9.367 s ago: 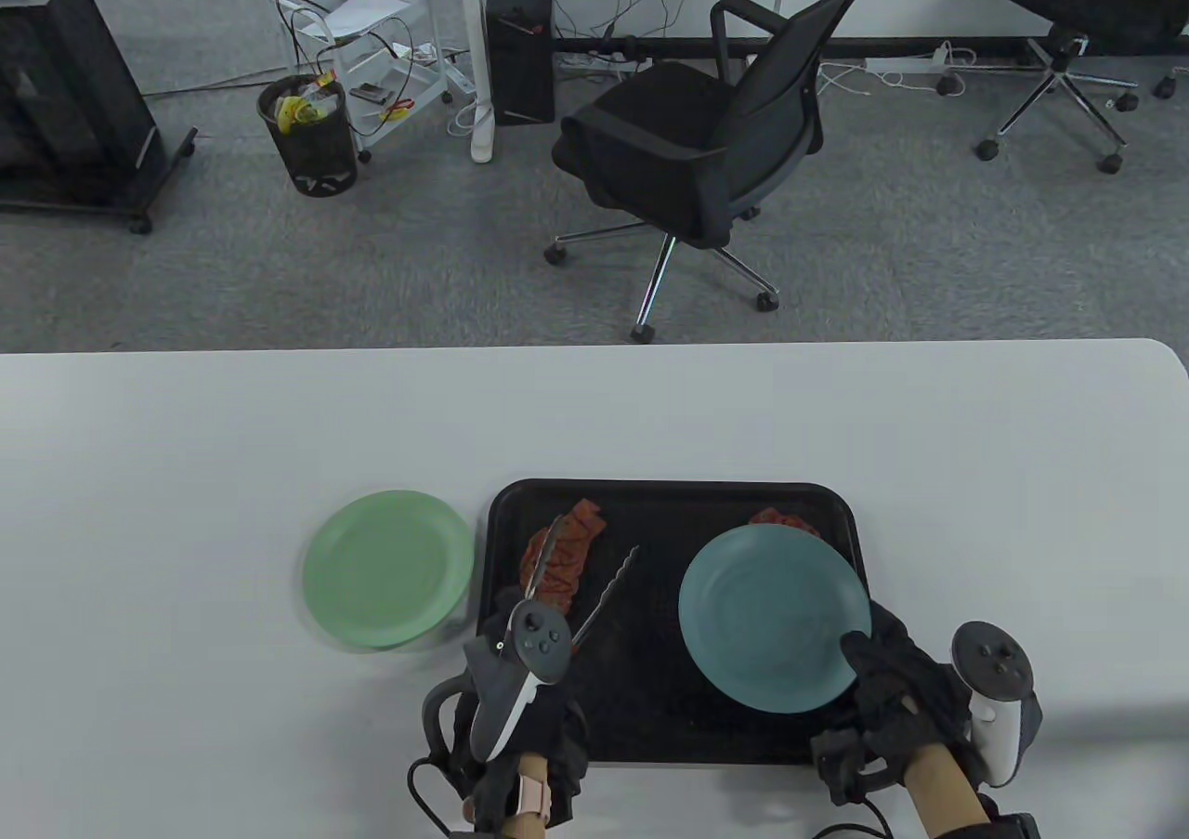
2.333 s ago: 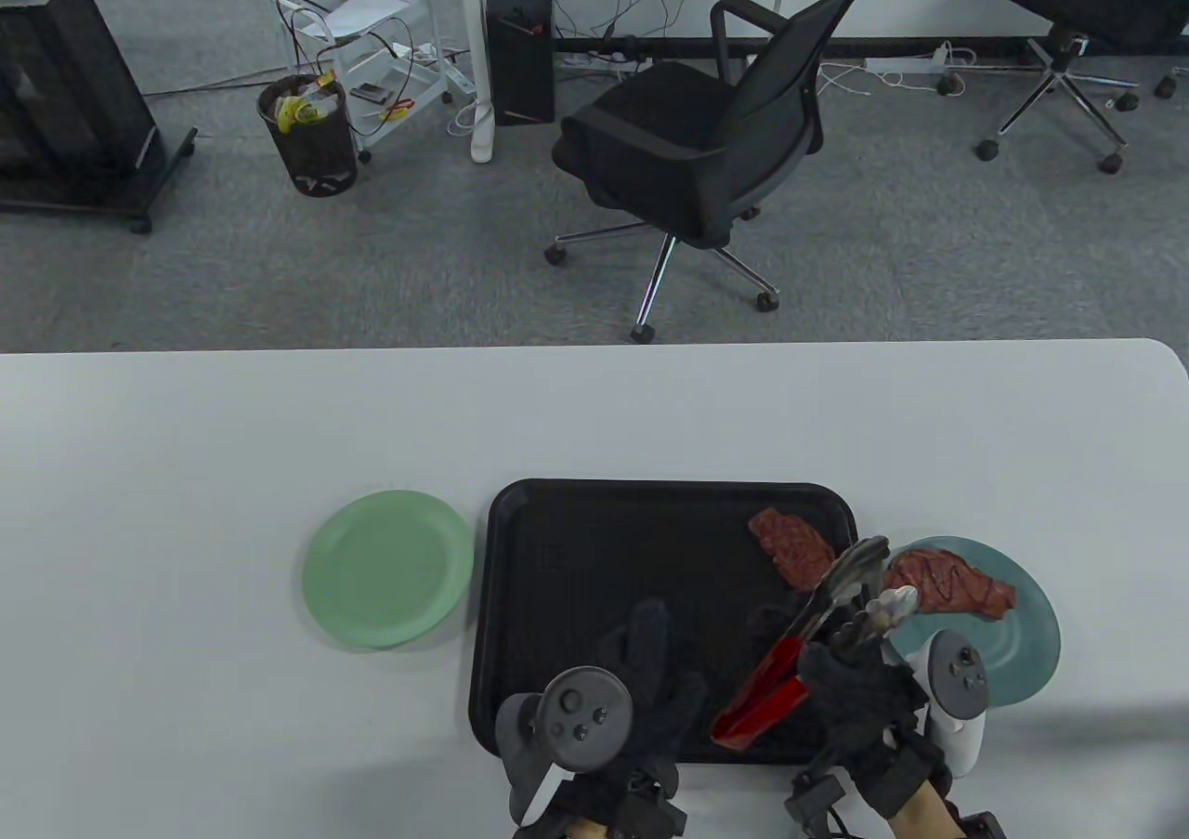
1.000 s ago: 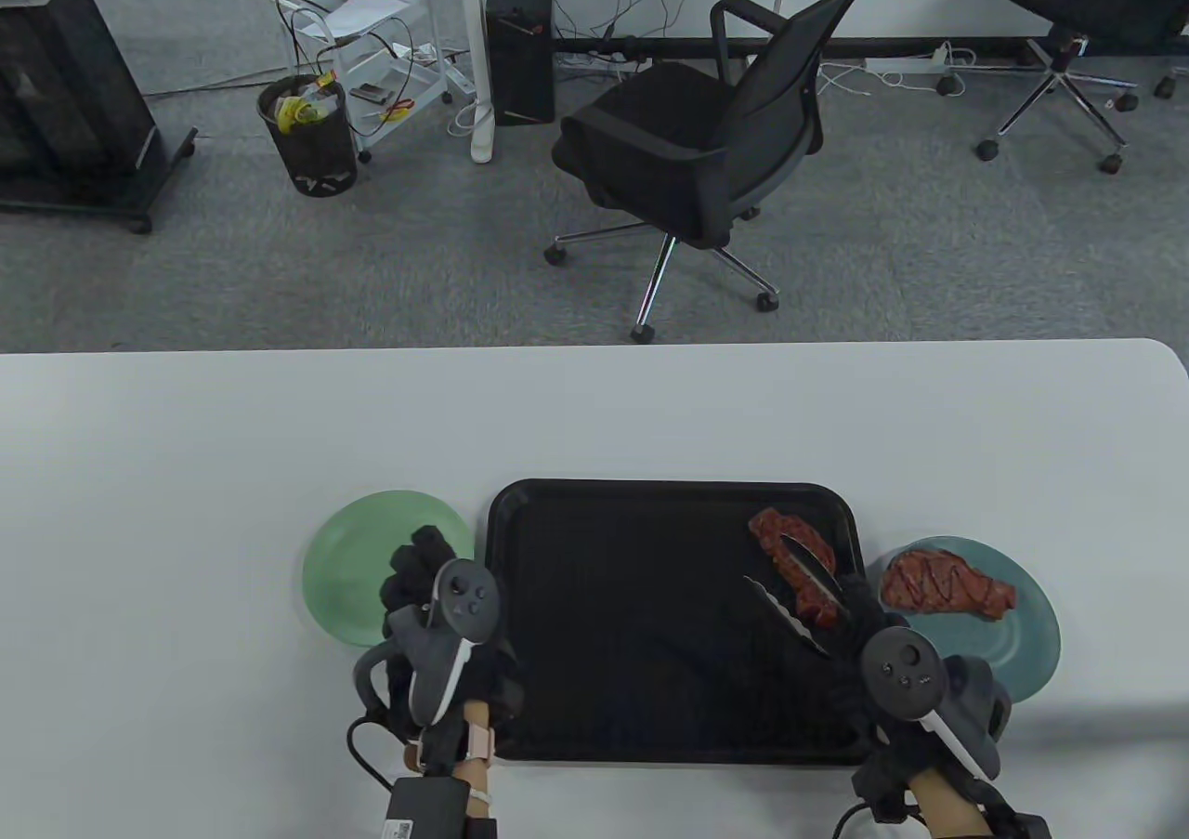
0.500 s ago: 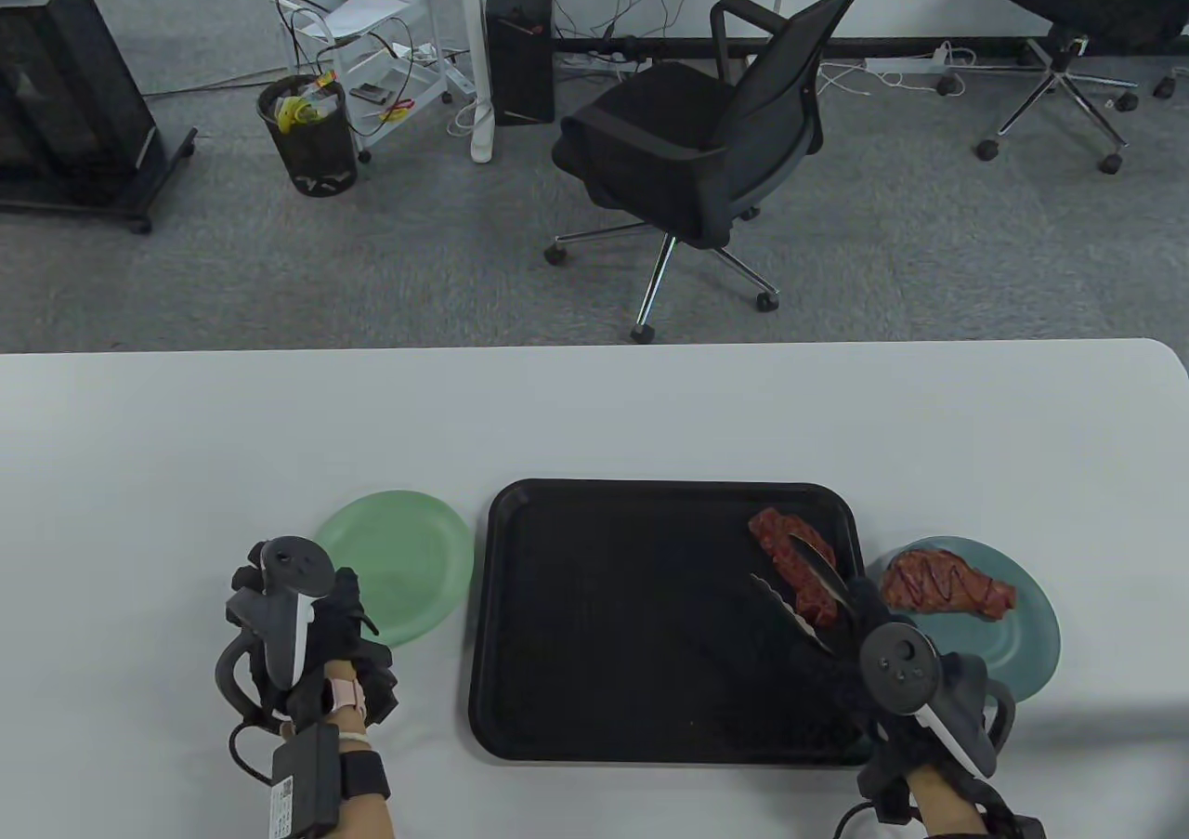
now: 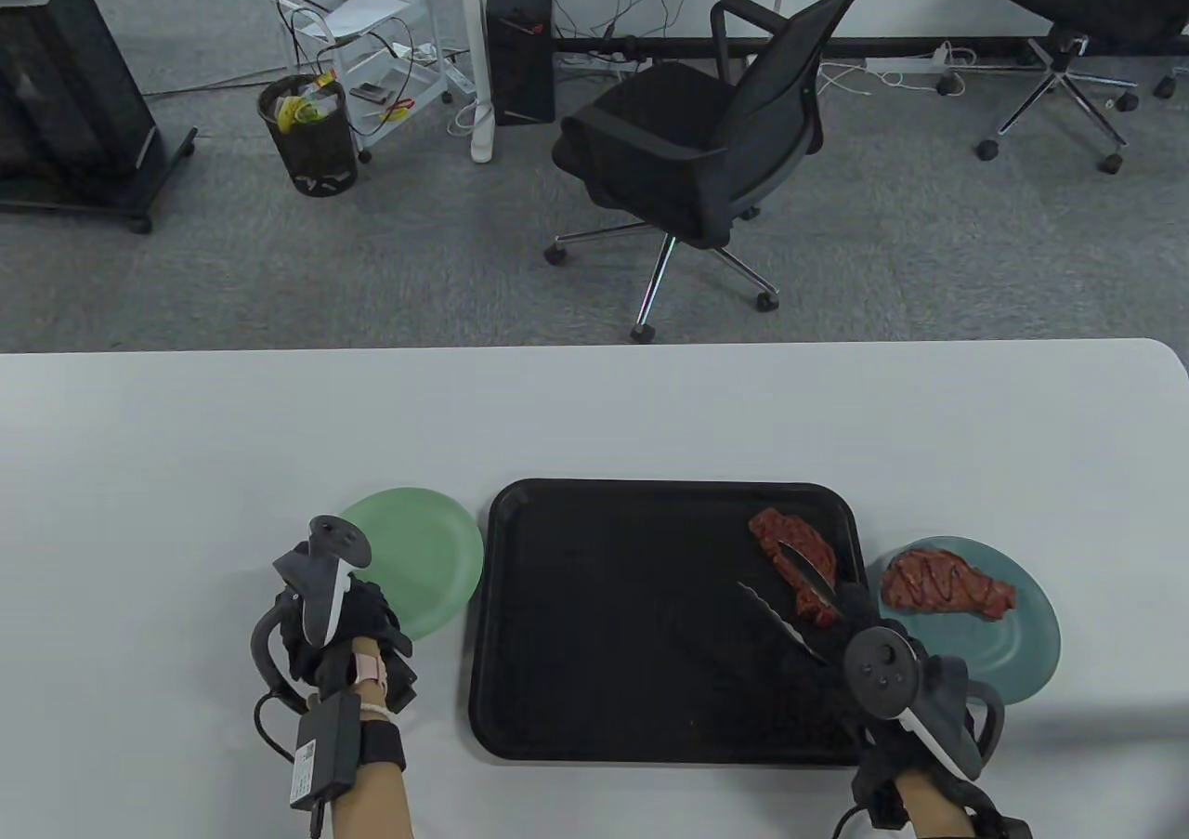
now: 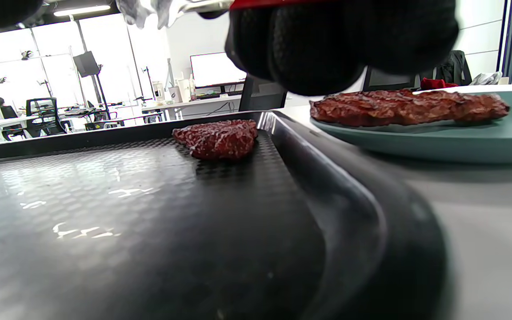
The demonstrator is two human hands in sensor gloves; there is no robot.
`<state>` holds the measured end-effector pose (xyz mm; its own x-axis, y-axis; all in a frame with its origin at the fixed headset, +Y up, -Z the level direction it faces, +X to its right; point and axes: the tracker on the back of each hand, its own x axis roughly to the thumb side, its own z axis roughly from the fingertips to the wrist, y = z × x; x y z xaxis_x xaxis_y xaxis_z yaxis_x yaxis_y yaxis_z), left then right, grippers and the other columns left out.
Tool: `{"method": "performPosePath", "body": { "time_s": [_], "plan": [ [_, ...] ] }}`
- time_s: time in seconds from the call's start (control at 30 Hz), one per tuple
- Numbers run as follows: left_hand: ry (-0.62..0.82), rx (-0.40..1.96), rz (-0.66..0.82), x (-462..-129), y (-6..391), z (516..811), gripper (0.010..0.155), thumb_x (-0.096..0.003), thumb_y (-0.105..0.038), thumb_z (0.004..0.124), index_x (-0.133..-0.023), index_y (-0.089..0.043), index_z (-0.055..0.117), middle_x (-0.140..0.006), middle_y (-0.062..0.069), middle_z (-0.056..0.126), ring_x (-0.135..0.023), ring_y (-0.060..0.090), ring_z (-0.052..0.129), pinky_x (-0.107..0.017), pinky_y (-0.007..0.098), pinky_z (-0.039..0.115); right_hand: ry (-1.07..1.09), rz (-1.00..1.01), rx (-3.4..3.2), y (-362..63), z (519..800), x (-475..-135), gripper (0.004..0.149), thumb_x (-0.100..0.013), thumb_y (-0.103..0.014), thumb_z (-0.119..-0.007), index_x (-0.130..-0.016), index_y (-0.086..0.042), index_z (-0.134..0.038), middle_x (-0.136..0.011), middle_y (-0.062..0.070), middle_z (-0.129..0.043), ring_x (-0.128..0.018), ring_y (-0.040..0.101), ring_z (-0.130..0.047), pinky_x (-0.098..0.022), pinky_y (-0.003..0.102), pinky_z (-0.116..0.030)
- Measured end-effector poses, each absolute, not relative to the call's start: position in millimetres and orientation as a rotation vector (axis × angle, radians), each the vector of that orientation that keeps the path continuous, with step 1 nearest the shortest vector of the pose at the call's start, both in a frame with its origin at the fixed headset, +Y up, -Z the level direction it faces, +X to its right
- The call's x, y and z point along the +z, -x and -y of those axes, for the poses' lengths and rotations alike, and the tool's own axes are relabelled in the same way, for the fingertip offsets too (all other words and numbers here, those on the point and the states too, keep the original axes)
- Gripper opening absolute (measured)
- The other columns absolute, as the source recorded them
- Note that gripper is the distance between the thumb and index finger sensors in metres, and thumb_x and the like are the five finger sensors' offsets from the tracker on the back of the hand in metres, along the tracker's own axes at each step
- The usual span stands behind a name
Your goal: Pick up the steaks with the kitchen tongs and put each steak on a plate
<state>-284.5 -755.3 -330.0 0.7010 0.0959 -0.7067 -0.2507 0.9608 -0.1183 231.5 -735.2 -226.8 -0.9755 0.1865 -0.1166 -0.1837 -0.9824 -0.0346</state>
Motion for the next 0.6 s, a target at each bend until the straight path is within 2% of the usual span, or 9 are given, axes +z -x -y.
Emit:
{"method": "performPosePath", "body": {
  "time_s": [0.1, 0.17, 0.3, 0.37, 0.4, 0.5, 0.6],
  "plan": [
    [0.126, 0.285, -0.816, -321, 294, 750, 0.085, -0.0399, -0.035, 0.083, -0.108, -0.011, 0.038, -0.092, 0.014, 0.067, -0.069, 0.036, 0.084, -0.048, 0.037, 0.083, 0.164, 0.028, 2.949, -230, 735, -227, 0.09, -0.032, -0.074, -0.068, -0.105, -0.03, -0.038, -0.081, 0.01, -0.076, -0.055, 0.034, -0.084, -0.044, 0.052, -0.073],
    [-0.041, 0.471, -0.847, -309, 305, 742, 0.077, -0.0423, -0.03, 0.079, -0.107, -0.01, 0.042, -0.083, 0.012, 0.073, -0.061, 0.036, 0.094, -0.036, 0.031, 0.09, 0.156, 0.022, 2.947, -229, 735, -227, 0.09, -0.032, -0.074, -0.068, -0.105, -0.03, -0.038, -0.081, 0.01, -0.076, -0.055, 0.034, -0.084, -0.044, 0.052, -0.073],
    [-0.121, 0.787, -0.877, -288, 317, 732, 0.062, -0.0445, -0.025, 0.072, -0.103, -0.015, 0.053, -0.083, 0.011, 0.071, -0.057, 0.028, 0.1, -0.026, 0.019, 0.094, 0.152, 0.03, 2.942, -229, 732, -226, 0.09, -0.032, -0.074, -0.068, -0.105, -0.03, -0.038, -0.081, 0.01, -0.076, -0.055, 0.034, -0.084, -0.044, 0.052, -0.073],
    [-0.163, 0.934, -0.907, -279, 321, 727, 0.061, -0.0441, -0.02, 0.073, -0.102, -0.017, 0.055, -0.087, 0.012, 0.069, -0.059, 0.034, 0.098, -0.026, 0.03, 0.095, 0.148, 0.034, 2.933, -229, 731, -226, 0.09, -0.032, -0.074, -0.068, -0.105, -0.03, -0.038, -0.081, 0.01, -0.076, -0.055, 0.034, -0.084, -0.044, 0.052, -0.073],
    [-0.181, 0.965, -0.911, -273, 323, 725, 0.061, -0.0439, -0.019, 0.073, -0.102, -0.017, 0.056, -0.088, 0.013, 0.069, -0.059, 0.035, 0.098, -0.026, 0.031, 0.095, 0.143, 0.036, 2.926, -229, 731, -226, 0.09, -0.032, -0.074, -0.068, -0.105, -0.029, -0.038, -0.081, 0.01, -0.076, -0.055, 0.034, -0.084, -0.044, 0.052, -0.073],
    [-0.199, 0.953, -0.908, -257, 326, 719, 0.062, -0.0431, -0.018, 0.07, -0.103, -0.013, 0.053, -0.092, 0.016, 0.072, -0.058, 0.032, 0.101, -0.024, 0.027, 0.097, 0.124, 0.036, 2.914, -228, 730, -226, 0.09, -0.032, -0.074, -0.068, -0.105, -0.029, -0.038, -0.081, 0.01, -0.076, -0.055, 0.034, -0.084, -0.044, 0.052, -0.073],
    [-0.205, 1.116, -0.883, -245, 320, 716, 0.062, -0.043, -0.017, 0.07, -0.103, -0.011, 0.052, -0.092, 0.019, 0.073, -0.06, 0.037, 0.099, -0.024, 0.033, 0.096, 0.108, 0.039, 2.904, -228, 728, -226, 0.09, -0.032, -0.074, -0.068, -0.105, -0.029, -0.038, -0.081, 0.01, -0.076, -0.055, 0.035, -0.084, -0.044, 0.052, -0.073]
  ]
}}
